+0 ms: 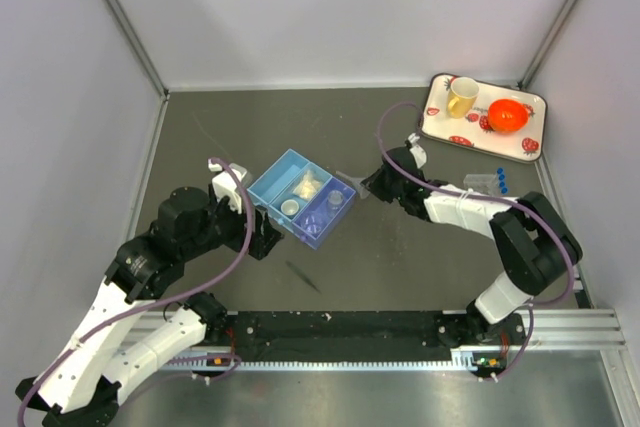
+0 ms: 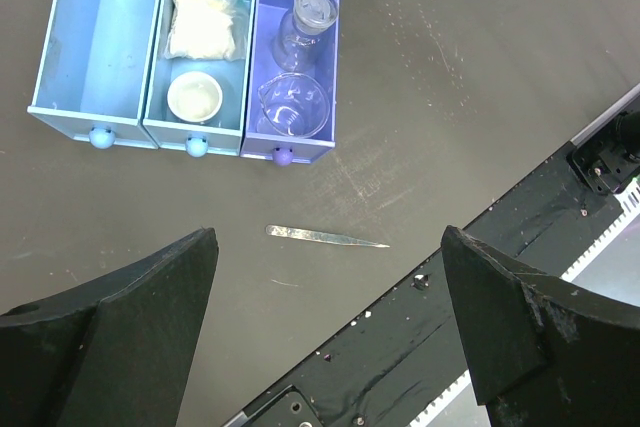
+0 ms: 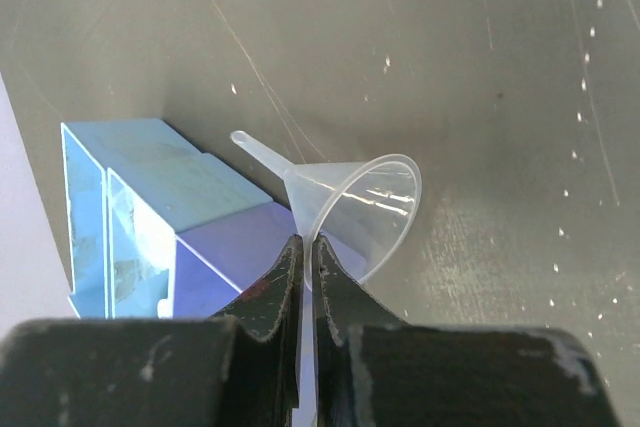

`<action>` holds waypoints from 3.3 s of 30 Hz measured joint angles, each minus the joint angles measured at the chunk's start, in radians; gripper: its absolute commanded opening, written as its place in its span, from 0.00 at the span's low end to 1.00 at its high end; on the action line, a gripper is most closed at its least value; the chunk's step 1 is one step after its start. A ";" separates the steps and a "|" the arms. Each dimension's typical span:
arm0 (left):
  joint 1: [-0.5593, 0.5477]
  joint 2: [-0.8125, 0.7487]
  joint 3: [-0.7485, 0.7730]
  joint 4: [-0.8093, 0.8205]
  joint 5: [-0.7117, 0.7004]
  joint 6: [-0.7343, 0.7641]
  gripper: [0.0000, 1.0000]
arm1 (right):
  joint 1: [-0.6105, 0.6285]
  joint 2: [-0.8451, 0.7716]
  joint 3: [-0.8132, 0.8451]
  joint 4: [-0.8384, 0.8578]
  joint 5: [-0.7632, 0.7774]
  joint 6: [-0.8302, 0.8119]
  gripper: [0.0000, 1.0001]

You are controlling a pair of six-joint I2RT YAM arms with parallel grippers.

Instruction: Organize the chemistry lab equipment

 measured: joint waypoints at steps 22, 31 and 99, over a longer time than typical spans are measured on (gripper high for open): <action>0.000 0.005 0.010 0.000 0.006 0.000 0.99 | -0.003 -0.029 0.603 -0.360 -0.232 -0.708 0.00; 0.000 0.004 0.010 -0.002 0.004 0.000 0.99 | -0.003 0.258 0.824 -0.412 -0.468 -0.843 0.00; 0.000 -0.048 -0.022 -0.007 0.031 0.003 0.99 | 0.144 0.695 1.180 -0.628 -0.649 -1.343 0.24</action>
